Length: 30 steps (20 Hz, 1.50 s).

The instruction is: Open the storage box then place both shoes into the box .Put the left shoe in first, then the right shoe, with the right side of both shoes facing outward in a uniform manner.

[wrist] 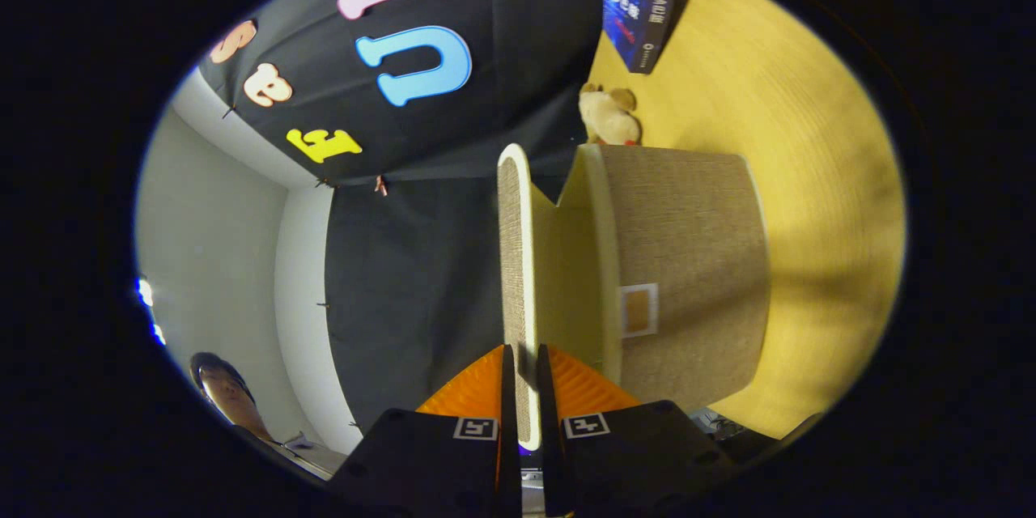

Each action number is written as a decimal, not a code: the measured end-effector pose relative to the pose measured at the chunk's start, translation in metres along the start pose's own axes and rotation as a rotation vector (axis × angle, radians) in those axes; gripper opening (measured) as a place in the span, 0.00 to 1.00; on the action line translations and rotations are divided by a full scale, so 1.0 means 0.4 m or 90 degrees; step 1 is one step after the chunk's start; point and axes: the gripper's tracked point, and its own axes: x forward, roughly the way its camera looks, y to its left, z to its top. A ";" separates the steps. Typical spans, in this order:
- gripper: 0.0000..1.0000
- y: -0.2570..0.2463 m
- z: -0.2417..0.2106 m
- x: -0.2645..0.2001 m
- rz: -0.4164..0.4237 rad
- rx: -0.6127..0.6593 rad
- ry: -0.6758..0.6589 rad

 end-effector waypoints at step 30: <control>0.85 0.210 0.018 0.379 -0.237 -0.433 -0.040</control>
